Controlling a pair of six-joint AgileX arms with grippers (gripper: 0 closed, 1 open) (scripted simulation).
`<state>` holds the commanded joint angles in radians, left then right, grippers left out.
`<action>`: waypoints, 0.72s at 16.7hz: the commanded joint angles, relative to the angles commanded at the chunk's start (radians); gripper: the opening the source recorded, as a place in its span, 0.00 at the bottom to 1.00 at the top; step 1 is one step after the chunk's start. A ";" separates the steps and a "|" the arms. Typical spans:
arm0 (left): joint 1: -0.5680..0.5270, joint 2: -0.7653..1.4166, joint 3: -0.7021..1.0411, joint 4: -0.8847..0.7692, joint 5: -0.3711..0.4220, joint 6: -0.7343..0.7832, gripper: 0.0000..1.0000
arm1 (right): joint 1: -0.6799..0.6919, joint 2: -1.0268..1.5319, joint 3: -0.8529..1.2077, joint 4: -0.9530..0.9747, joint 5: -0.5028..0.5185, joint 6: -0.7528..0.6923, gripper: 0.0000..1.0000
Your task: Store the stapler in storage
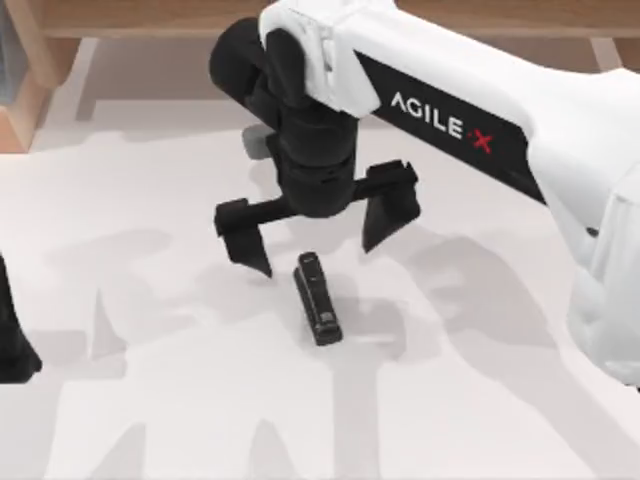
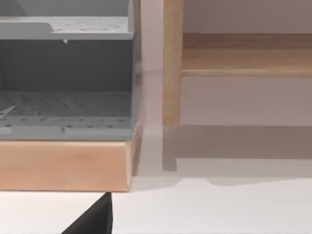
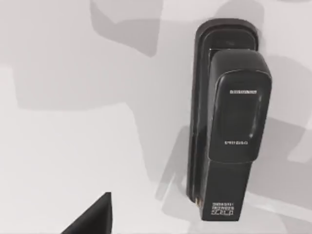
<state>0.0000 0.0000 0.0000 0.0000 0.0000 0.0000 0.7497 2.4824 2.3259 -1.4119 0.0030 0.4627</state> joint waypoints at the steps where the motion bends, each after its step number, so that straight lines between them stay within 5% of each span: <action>1: 0.000 0.000 0.000 0.000 0.000 0.000 1.00 | 0.001 0.002 -0.020 0.020 0.001 0.000 1.00; 12: 0.000 0.000 0.000 0.000 0.000 0.000 1.00 | 0.006 0.017 -0.233 0.249 0.001 0.004 1.00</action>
<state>0.0000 0.0000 0.0000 0.0000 0.0000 0.0000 0.7552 2.4989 2.0925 -1.1634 0.0042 0.4663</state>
